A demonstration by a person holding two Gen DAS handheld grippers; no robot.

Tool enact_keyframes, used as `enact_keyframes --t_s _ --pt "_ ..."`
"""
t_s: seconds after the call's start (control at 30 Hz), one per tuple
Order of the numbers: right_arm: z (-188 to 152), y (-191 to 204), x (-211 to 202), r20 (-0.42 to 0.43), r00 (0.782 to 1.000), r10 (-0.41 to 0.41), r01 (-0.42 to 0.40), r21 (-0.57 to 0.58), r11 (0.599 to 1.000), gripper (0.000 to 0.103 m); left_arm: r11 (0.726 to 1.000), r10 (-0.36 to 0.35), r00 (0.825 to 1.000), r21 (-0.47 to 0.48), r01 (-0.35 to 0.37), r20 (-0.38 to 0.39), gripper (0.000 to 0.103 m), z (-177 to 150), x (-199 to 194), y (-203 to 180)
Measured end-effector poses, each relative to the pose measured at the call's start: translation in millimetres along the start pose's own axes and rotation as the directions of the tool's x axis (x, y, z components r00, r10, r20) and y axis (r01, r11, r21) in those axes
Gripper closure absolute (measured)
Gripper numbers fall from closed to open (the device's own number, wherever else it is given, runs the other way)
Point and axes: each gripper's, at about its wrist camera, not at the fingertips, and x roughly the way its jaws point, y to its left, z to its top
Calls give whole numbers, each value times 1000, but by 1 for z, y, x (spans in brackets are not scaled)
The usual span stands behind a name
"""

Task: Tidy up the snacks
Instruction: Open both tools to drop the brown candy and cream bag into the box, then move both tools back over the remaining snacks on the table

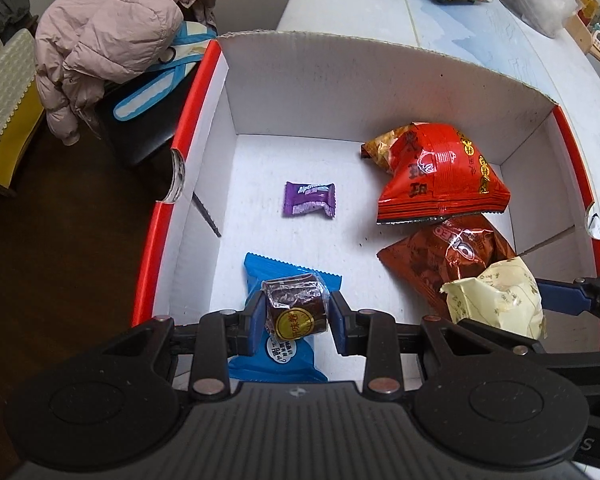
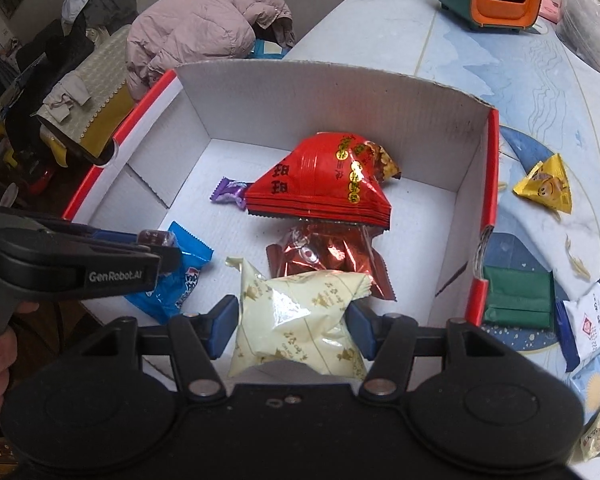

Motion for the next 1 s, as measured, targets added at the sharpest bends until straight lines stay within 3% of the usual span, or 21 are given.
enact_keyframes --t_s 0.4,0.57,0.67,0.77,1.0 --pt "-3 1 0 21 1000 16 -16 10 1000 40 1000 -25 999 -6 25 31 70 -6 -7 2" --pt "-5 1 -7 37 999 34 -35 23 999 37 999 -41 997 -2 42 66 62 -10 -19 2" --pt "-8 2 -16 67 997 33 -34 24 999 25 999 -48 995 8 47 90 57 -13 -28 0" --pt "-9 0 -26 87 995 39 -42 34 999 24 998 -61 991 15 60 115 51 -17 -38 -2" --pt "-18 -7 -54 142 989 46 -54 48 997 22 995 -93 981 45 87 168 50 -24 -65 -15"
